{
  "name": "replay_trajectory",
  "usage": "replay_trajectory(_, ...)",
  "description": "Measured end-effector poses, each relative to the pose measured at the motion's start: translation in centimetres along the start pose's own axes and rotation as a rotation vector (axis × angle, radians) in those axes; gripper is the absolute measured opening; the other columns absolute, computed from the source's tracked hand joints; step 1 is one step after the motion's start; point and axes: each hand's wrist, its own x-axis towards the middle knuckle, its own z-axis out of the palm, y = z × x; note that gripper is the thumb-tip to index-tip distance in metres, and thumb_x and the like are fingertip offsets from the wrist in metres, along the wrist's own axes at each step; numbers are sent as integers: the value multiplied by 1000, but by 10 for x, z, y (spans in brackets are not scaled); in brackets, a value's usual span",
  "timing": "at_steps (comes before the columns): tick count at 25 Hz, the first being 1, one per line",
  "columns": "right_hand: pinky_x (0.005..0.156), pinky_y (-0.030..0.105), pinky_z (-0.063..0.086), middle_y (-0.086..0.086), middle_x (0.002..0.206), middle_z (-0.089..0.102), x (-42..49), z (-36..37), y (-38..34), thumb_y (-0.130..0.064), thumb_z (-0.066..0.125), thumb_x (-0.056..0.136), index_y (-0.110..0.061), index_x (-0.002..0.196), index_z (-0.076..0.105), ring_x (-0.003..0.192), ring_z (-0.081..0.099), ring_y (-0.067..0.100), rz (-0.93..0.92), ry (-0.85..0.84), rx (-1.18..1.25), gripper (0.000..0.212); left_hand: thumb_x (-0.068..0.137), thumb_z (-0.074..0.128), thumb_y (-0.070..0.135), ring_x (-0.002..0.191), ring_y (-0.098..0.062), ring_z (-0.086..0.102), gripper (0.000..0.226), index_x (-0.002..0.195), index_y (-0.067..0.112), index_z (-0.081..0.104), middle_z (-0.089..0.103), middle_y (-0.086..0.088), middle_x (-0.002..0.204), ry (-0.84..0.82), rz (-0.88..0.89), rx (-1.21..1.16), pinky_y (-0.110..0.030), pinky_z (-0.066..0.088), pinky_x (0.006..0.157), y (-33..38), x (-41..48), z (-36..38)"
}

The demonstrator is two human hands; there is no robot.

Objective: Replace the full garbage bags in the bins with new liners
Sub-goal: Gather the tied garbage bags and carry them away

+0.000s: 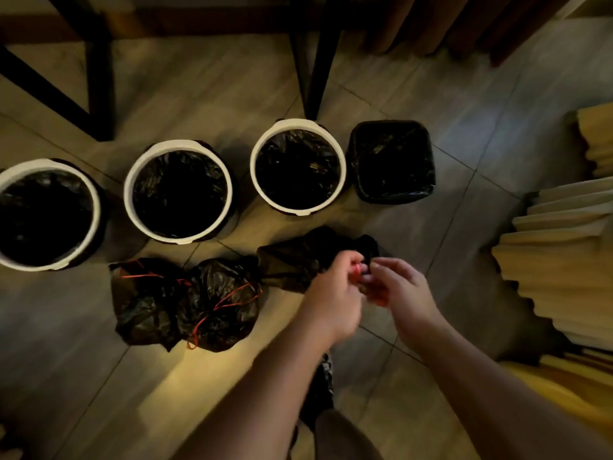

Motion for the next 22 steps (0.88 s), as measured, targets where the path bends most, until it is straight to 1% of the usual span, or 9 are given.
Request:
replay_trajectory(3, 77, 40, 63, 18, 104, 79, -14, 19, 8, -14, 65, 99, -17, 111, 77, 97, 78, 30, 73, -84, 41, 18, 87, 44, 11, 125, -26, 61, 68, 140, 52, 39, 63, -2, 140, -12, 49, 62, -43, 53, 105, -5, -12, 12)
replay_trajectory(7, 78, 42, 63, 21, 106, 78, -26, 33, 5, -11, 63, 100, -19, 105, 79, 97, 78, 32, 148, -143, 40, 19, 86, 48, 9, 130, -29, 56, 75, 146, 51, 34, 57, -4, 145, 2, 7, 28, -50, 52, 105, -16, -25, 13)
replay_trajectory(9, 76, 41, 65, 16, 104, 79, -26, 40, 3, -9, 60, 100, -21, 107, 79, 95, 79, 29, 202, -137, 27, 24, 89, 55, 9, 136, -27, 50, 79, 148, 53, 29, 48, -1, 153, 37, 10, 48, -48, 52, 106, -24, -34, 12)
replay_trajectory(12, 88, 48, 63, 13, 107, 79, -20, 55, 8, -6, 59, 101, -20, 116, 76, 102, 77, 30, 208, -158, -22, 26, 90, 58, 12, 140, -23, 43, 80, 149, 55, 26, 31, 13, 160, 128, -28, 42, -36, 47, 102, -40, -36, 6)
replay_trajectory(14, 88, 48, 61, 17, 107, 79, -16, 63, 12, -3, 60, 101, -16, 120, 73, 102, 77, 33, 214, -151, 47, 27, 91, 54, 16, 133, -22, 51, 74, 147, 56, 28, 43, 9, 153, 169, -60, -13, -30, 46, 95, -53, -35, -4)
replay_trajectory(16, 75, 41, 62, 15, 97, 79, -13, 72, 20, -8, 64, 99, -15, 121, 72, 89, 78, 31, 228, -158, 137, 25, 92, 54, 17, 123, -20, 58, 69, 143, 58, 31, 55, 12, 140, 182, -90, -62, -34, 52, 95, -70, -36, -17)
replay_trajectory(18, 62, 32, 56, 5, 73, 70, -9, 82, 31, -9, 67, 97, -13, 122, 71, 65, 68, 19, 188, -168, 103, 26, 93, 57, 17, 114, -12, 62, 61, 136, 56, 41, 59, 19, 130, 219, -120, -114, -35, 57, 91, -93, -37, -29)
replay_trajectory(20, 61, 32, 54, 1, 59, 53, -7, 92, 46, -4, 61, 100, -10, 119, 71, 51, 52, 12, 132, -157, -13, 22, 95, 58, 19, 96, -8, 68, 45, 128, 50, 54, 65, 16, 119, 264, -221, -197, -27, 59, 74, -128, -44, -42)
replay_trajectory(22, 60, 34, 56, 2, 57, 52, -6, 99, 57, -4, 53, 105, -9, 115, 73, 45, 48, 10, 102, -195, -81, 23, 98, 56, 23, 87, -16, 73, 28, 119, 41, 63, 71, 8, 106, 293, -425, -360, -35, 64, 70, -176, -58, -58)
